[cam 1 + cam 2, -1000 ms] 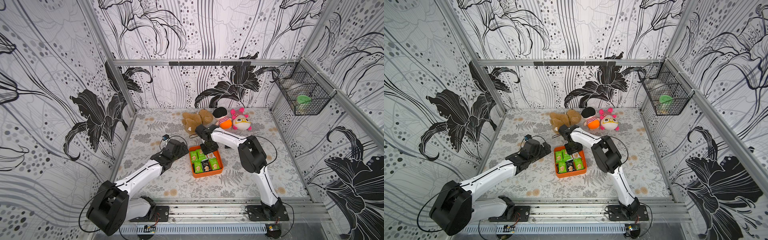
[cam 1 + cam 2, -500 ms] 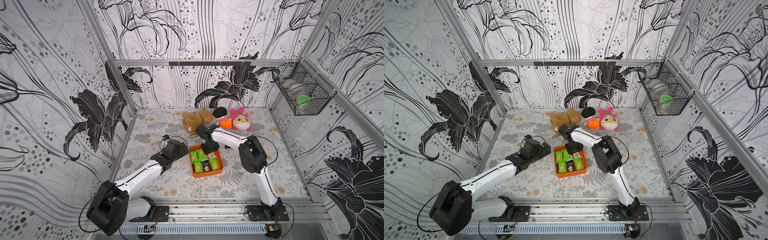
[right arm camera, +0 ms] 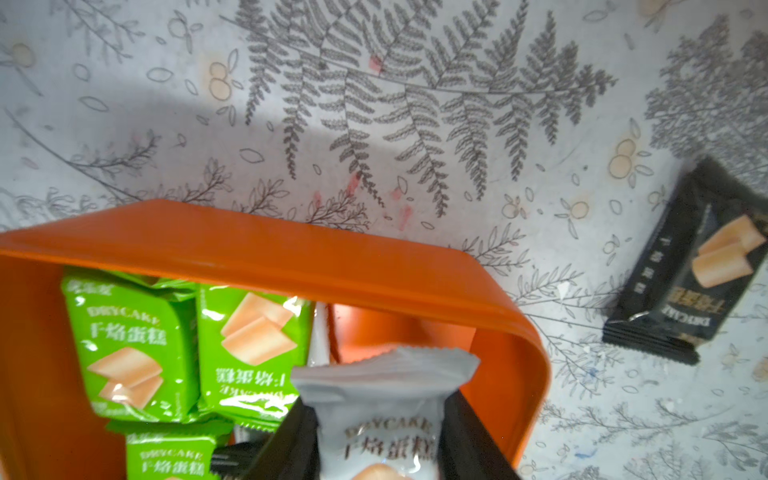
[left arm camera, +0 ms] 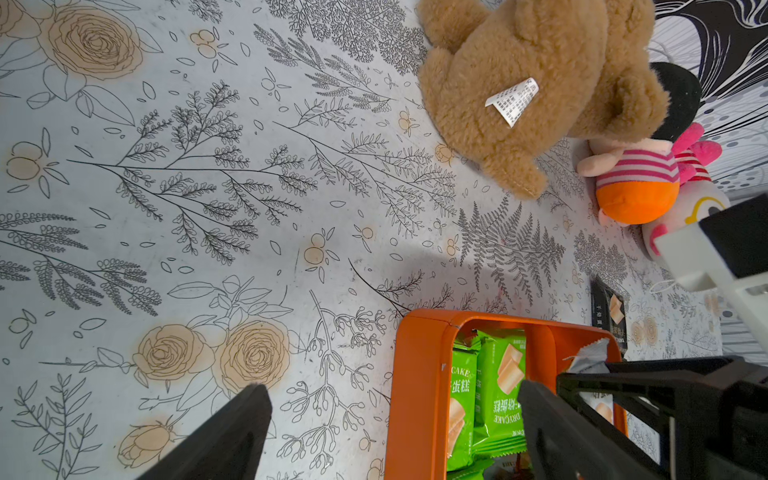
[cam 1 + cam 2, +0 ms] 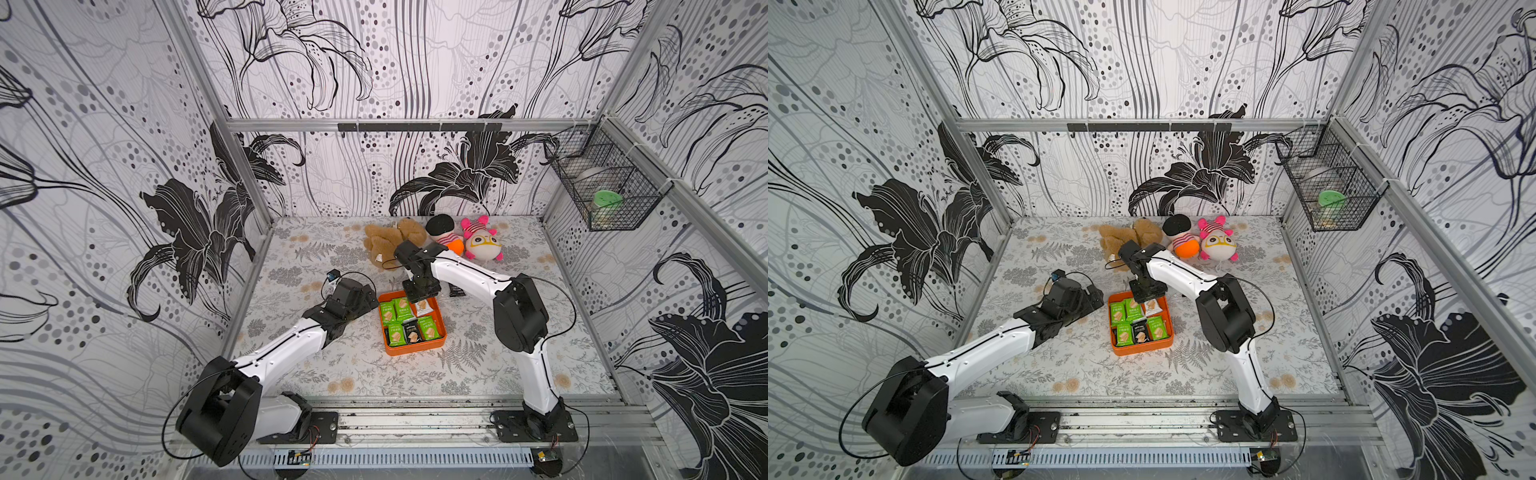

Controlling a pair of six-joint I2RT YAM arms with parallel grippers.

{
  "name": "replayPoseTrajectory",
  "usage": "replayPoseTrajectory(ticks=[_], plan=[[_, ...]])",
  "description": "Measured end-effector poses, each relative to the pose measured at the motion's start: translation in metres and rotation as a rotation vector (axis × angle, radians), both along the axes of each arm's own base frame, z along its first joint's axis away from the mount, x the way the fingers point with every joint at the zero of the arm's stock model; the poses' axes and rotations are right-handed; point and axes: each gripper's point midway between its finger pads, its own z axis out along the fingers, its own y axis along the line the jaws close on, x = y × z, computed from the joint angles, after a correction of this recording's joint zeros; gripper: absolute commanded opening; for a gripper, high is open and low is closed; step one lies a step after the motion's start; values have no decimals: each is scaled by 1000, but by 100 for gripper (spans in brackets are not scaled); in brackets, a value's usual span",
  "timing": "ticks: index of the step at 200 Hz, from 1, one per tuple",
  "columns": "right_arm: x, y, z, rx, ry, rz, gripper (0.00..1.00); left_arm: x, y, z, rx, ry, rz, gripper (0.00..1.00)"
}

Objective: Take the cookies out of the storage box
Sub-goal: Pick up the cookie from the storage box.

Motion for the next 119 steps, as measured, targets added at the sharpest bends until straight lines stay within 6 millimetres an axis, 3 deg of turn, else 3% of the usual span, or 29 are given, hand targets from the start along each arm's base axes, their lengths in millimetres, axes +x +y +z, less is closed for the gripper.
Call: replayPoseTrajectory(ticks=[34, 75, 119], plan=[[-2, 11, 9, 76, 2, -10, 39, 0, -1, -6, 3, 18, -6, 97], [4, 19, 36, 169, -38, -19, 38, 3, -7, -4, -9, 21, -19, 97], [27, -1, 56, 223, -83, -91, 38, 10, -12, -2, -20, 15, -25, 97]])
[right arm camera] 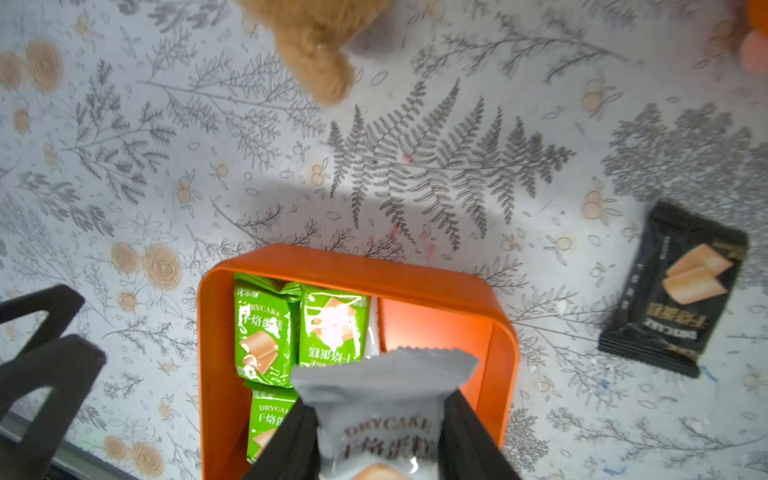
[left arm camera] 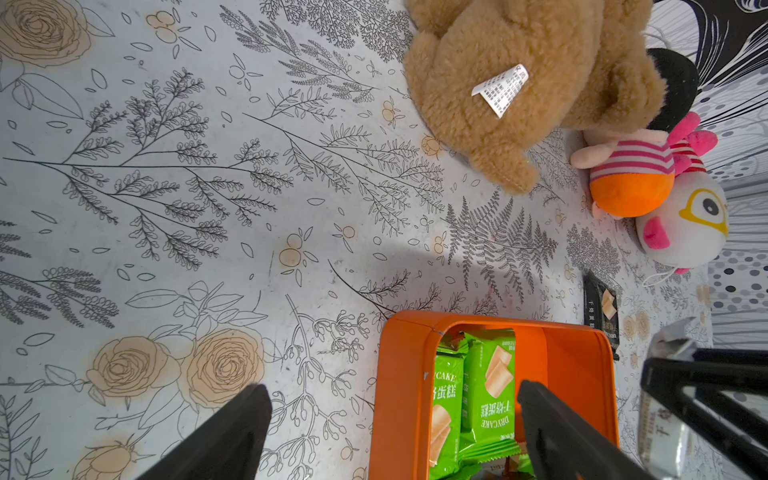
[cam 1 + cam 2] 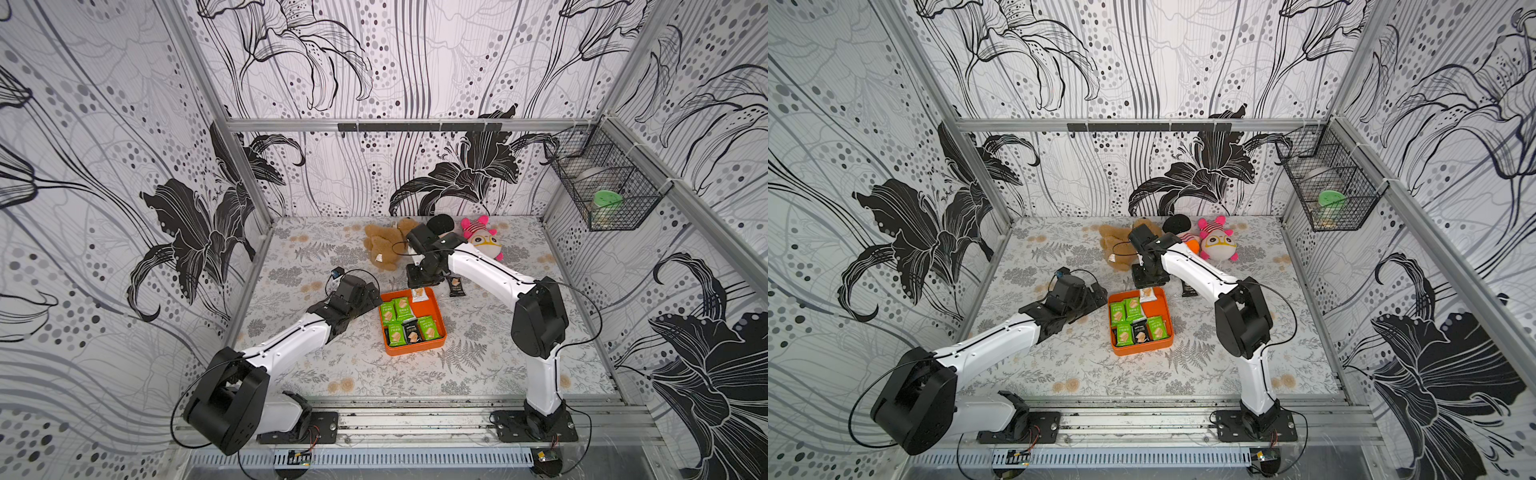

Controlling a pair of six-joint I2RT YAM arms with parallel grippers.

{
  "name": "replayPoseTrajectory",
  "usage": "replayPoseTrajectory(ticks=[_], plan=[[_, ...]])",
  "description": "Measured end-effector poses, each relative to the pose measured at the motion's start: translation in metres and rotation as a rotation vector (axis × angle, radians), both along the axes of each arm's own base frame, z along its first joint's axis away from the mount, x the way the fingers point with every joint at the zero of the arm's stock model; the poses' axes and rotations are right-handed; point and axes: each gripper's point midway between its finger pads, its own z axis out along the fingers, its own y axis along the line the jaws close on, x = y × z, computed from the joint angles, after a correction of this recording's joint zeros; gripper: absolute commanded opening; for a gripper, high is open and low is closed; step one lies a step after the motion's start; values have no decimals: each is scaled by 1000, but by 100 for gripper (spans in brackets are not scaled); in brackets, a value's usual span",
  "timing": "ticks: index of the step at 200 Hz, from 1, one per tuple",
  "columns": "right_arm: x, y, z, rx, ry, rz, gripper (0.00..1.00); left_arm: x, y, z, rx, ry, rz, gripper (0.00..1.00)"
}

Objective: Take the cookies out of the storage box
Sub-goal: Pick up the cookie from the storage box, then place the cookie at the center of the board.

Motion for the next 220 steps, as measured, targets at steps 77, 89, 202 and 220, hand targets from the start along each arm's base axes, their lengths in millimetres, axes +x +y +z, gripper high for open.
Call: replayPoseTrajectory(ticks=[77, 89, 202, 220], plan=[[46, -125, -18, -89, 12, -202, 38, 4, -6, -1, -18, 1, -9, 97], [51, -142, -21, -112, 8, -218, 38, 5, -6, -1, -20, 1, -8, 97], [77, -188, -83, -262, 64, -156, 38, 9, -7, 0, -22, 1, 0, 97], [80, -192, -86, -274, 66, -152, 38, 9, -7, 1, -19, -1, 4, 97]])
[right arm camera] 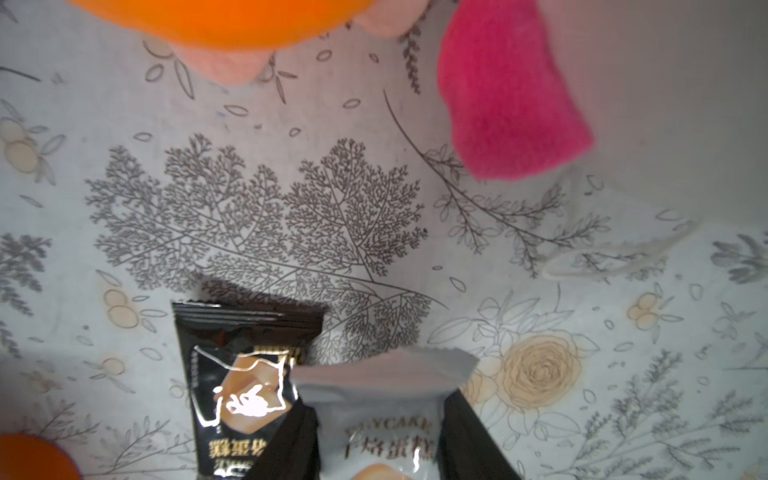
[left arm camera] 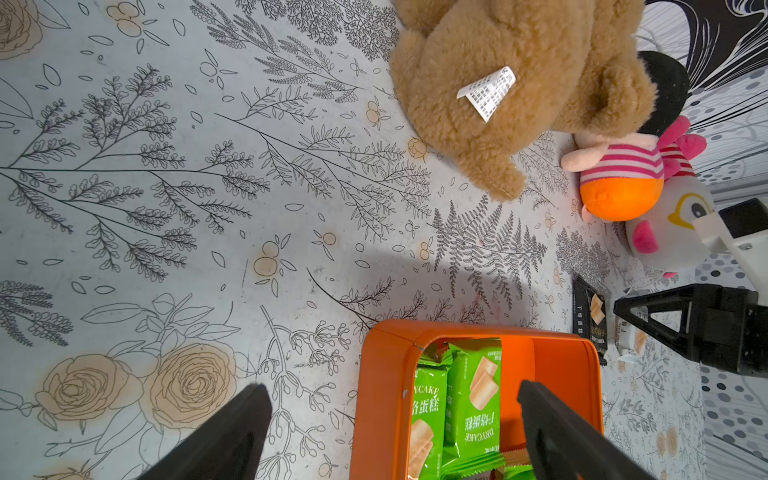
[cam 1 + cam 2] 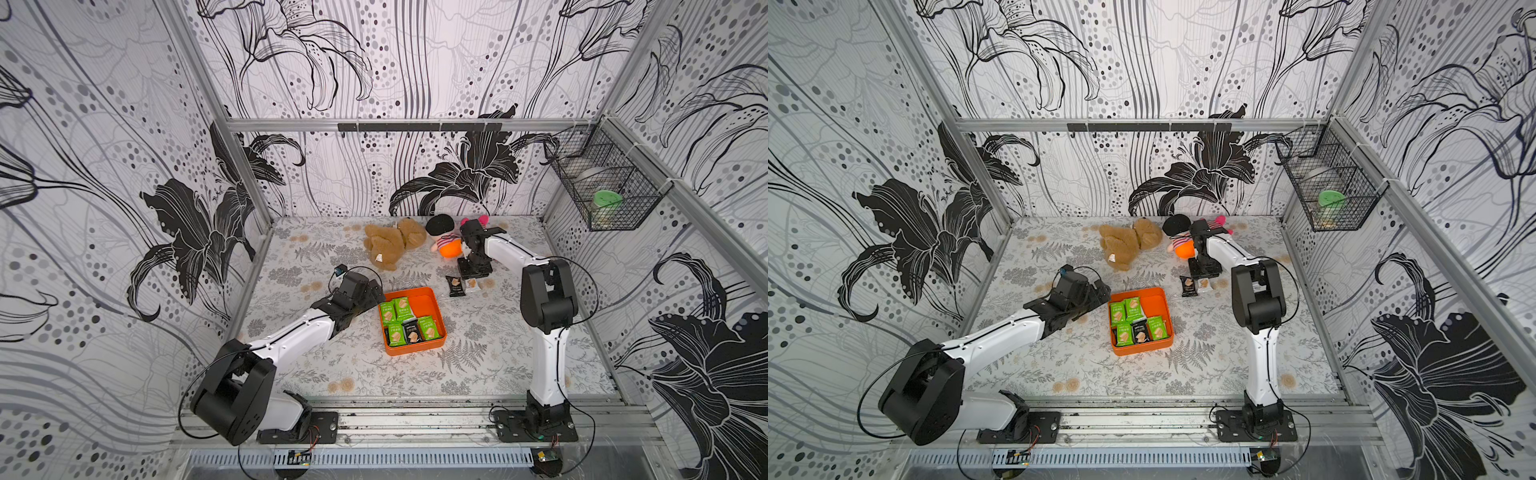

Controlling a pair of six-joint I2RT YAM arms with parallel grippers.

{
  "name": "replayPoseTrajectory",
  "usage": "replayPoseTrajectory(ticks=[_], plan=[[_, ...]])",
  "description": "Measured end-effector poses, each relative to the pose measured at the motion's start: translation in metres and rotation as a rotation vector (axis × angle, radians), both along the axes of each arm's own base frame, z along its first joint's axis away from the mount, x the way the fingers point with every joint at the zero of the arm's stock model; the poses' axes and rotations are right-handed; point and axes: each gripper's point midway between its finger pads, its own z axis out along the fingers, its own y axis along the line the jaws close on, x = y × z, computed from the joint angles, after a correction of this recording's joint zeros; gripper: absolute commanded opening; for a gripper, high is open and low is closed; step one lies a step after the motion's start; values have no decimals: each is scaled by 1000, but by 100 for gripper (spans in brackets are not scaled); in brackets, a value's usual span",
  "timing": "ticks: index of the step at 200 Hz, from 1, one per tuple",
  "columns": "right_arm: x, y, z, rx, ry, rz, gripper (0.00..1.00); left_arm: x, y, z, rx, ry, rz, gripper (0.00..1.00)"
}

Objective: Take the cookies out of the storage box
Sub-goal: Place the cookie at the center of the board.

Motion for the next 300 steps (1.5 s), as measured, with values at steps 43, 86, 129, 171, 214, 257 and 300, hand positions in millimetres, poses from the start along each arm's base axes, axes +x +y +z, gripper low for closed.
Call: replayPoseTrajectory(ticks=[43, 86, 129, 171, 214, 257, 300], plan=[[3, -8, -2, -3, -1, -11, 38, 0, 1, 0, 4, -3, 5, 97], [4, -7, -7, -3, 5, 0, 40, 0, 2, 0, 7, -4, 7, 97], [3, -4, -12, 12, 16, 3, 49, -1, 4, 8, 3, -22, 13, 97], [4, -4, -12, 16, 13, 3, 60, -4, 7, 13, -3, -37, 16, 97], [3, -4, 8, 31, -16, -17, 59, -8, 7, 9, -4, -31, 12, 97], [-14, -1, 61, 92, -93, -44, 59, -10, 3, 7, -21, -21, -12, 97], [-58, 24, 84, 158, -96, -28, 59, -10, -5, 1, -39, 0, -39, 97]])
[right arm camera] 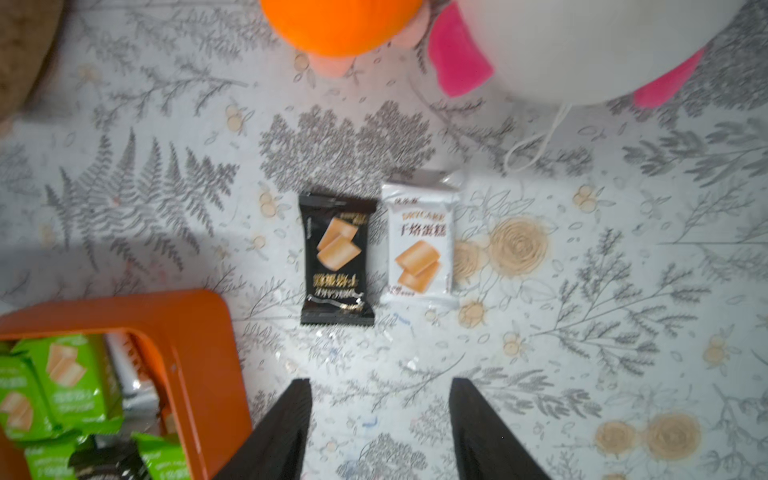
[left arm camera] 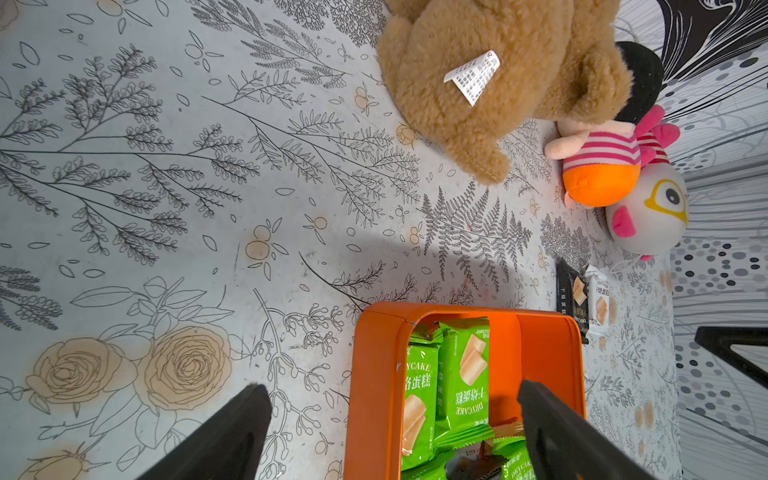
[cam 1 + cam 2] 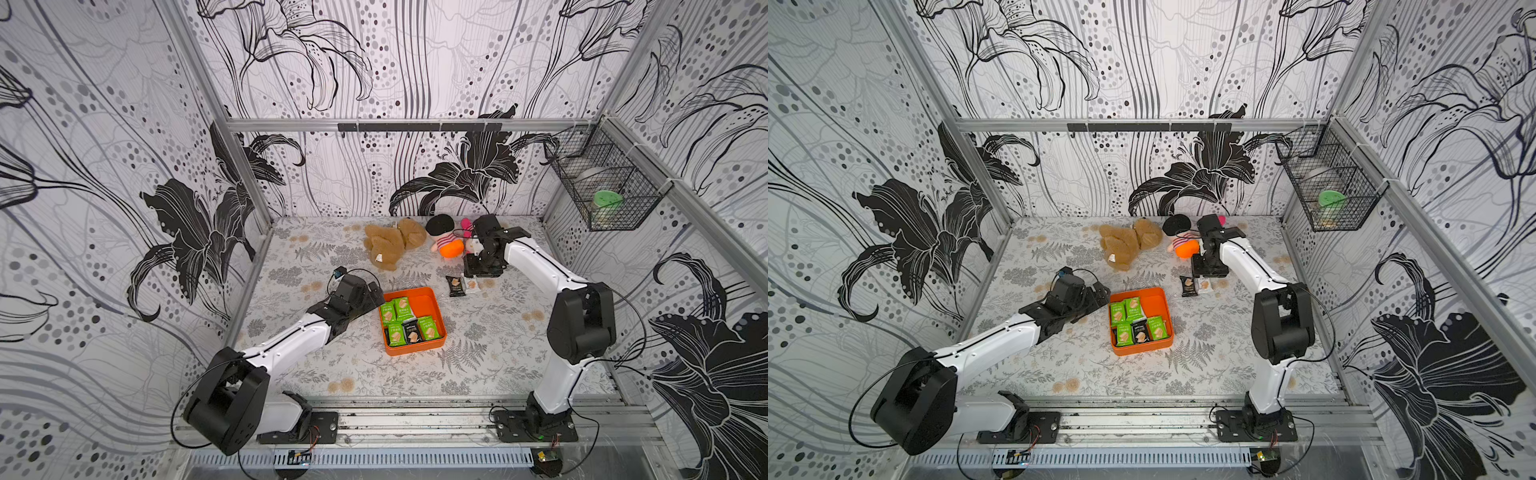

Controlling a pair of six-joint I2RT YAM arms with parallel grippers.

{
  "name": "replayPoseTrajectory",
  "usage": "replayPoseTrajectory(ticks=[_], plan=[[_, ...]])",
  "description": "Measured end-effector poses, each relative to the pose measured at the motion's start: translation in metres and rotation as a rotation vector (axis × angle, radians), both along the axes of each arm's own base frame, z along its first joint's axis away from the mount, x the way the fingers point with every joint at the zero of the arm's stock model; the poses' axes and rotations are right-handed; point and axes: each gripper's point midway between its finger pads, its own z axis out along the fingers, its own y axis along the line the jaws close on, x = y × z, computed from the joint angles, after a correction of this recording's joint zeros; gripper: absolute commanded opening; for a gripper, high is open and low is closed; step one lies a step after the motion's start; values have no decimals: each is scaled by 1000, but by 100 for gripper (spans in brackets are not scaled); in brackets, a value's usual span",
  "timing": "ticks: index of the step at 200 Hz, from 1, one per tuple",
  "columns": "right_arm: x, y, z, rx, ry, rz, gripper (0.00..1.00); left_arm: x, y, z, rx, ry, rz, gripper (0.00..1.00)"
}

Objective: Take the cookies out of the storage box
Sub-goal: Place the cookie at the center of the board.

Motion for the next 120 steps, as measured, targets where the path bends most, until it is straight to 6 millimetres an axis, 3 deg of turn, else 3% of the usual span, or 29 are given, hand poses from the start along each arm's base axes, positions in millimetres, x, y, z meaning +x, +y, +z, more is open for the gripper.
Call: replayPoseTrajectory(ticks=[71, 120], plan=[[-80, 107, -4, 72, 73, 218, 59, -2, -8, -11, -15, 38, -31, 97], [-117, 138, -13, 100, 109, 234, 58, -2, -8, -11, -17, 38, -33, 97]])
